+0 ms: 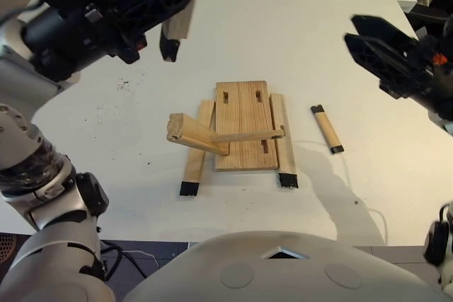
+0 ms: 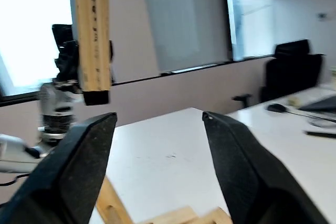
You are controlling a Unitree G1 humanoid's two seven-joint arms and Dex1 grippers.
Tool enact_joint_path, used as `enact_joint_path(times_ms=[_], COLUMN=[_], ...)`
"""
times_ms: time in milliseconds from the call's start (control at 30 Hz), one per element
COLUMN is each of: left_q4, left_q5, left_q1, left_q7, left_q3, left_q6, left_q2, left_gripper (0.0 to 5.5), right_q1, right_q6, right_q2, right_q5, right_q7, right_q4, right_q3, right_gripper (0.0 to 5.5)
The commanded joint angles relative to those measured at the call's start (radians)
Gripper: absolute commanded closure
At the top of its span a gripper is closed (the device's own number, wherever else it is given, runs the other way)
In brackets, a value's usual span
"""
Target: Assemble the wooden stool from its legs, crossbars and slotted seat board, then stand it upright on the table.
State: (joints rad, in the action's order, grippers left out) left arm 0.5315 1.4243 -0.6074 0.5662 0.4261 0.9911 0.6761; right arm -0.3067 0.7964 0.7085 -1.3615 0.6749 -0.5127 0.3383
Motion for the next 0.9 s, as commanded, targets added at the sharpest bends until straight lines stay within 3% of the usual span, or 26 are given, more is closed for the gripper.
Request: enact_joint_path(times_ms=[33, 267, 533, 900], left_q4=[0.028, 0.077, 0.114, 0.135], left_q5=[0.033, 0.016, -0.019, -0.033], left_q1=[-0.011, 0.041, 0.098, 0.143], left_q7=[0.029, 0.068, 0.116, 0.138], left_q3=[-0.092, -0.154, -0.185, -0.203], left_q6=[0.012, -0.016, -0.046, -0.085], left_q2=[0.042, 0.082, 0.118, 0.148], left_gripper=[3.48, 3.48, 3.48, 3.48], right_q1=[-0.161, -0.265, -0.294, -0.373], right_q6=[0.059, 0.074, 0.07, 0.086], right_q2=[0.035, 0.03, 0.03, 0.037], right_q5=[-0.136, -0.151, -0.15, -0.109], right_q7=[0.011, 0.021, 0.027, 0.033], right_q4=[-0.007, -0.009, 0.008, 0.049], right_q3=[-0.067, -0.148, -0.163, -0.195], right_gripper=[1.85, 1.85, 1.85, 3.44])
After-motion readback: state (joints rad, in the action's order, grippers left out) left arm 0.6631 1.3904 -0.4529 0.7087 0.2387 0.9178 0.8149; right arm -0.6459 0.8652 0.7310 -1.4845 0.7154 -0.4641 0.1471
